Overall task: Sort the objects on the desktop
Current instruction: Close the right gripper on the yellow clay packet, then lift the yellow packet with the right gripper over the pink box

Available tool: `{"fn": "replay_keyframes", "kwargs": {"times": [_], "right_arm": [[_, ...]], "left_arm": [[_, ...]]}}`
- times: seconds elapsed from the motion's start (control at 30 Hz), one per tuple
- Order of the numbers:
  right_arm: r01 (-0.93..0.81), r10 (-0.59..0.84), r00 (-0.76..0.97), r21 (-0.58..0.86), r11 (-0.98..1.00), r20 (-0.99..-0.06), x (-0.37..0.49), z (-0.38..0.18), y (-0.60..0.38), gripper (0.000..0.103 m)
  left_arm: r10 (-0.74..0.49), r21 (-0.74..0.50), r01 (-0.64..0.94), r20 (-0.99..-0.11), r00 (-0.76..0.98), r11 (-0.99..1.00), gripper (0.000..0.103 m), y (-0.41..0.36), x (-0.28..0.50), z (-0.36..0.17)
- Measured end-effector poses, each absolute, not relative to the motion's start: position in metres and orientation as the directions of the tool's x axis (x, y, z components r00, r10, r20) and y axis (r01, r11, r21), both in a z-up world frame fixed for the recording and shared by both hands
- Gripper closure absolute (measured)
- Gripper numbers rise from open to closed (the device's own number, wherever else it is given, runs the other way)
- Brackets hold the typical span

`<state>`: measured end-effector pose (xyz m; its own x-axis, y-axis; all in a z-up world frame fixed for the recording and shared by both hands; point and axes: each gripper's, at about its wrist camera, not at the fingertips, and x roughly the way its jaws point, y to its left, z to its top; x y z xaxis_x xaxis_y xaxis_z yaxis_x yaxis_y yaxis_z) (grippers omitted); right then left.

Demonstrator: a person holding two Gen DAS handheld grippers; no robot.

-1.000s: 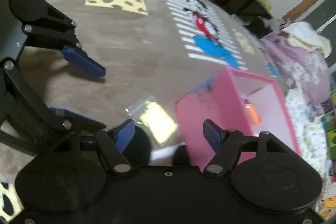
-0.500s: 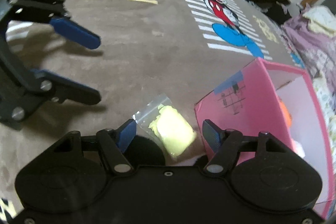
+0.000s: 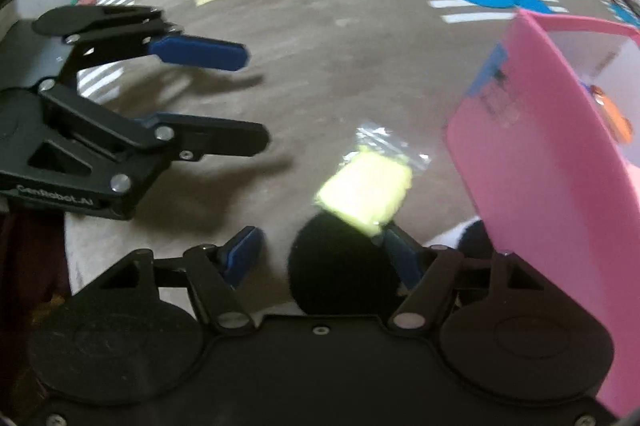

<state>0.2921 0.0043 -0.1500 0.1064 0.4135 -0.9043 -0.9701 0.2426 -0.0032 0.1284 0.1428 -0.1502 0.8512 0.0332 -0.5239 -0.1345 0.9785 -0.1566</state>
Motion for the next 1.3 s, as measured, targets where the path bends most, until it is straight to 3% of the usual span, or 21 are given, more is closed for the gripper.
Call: {"fn": "replay_keyframes", "kwargs": {"times": [0.33, 0.5, 0.6, 1.3], "right_arm": [[-0.92, 0.438, 0.19, -0.004, 0.391, -0.878, 0.309, -0.147, 0.019, 0.035], [-0.923, 0.421, 0.17, 0.006, 0.385, -0.891, 0.309, -0.153, 0.024, 0.055], [-0.921, 0.412, 0.178, -0.003, 0.389, -0.894, 0.31, -0.149, 0.02, 0.058], [-0.89, 0.441, 0.357, -0.155, 0.43, -0.824, 0.277, -0.081, -0.03, 0.06]], "left_arm": [[0.05, -0.169, -0.161, -0.523, 0.851, 0.972, 0.044, 0.15, 0.127, -0.151], [0.032, -0.168, -0.141, -0.527, 0.849, 0.976, 0.044, 0.147, 0.129, -0.154], [0.02, -0.168, -0.128, -0.529, 0.848, 0.977, 0.044, 0.145, 0.129, -0.155], [-0.016, -0.022, 0.006, -0.538, 0.843, 1.0, 0.044, 0.08, 0.138, -0.166]]}}
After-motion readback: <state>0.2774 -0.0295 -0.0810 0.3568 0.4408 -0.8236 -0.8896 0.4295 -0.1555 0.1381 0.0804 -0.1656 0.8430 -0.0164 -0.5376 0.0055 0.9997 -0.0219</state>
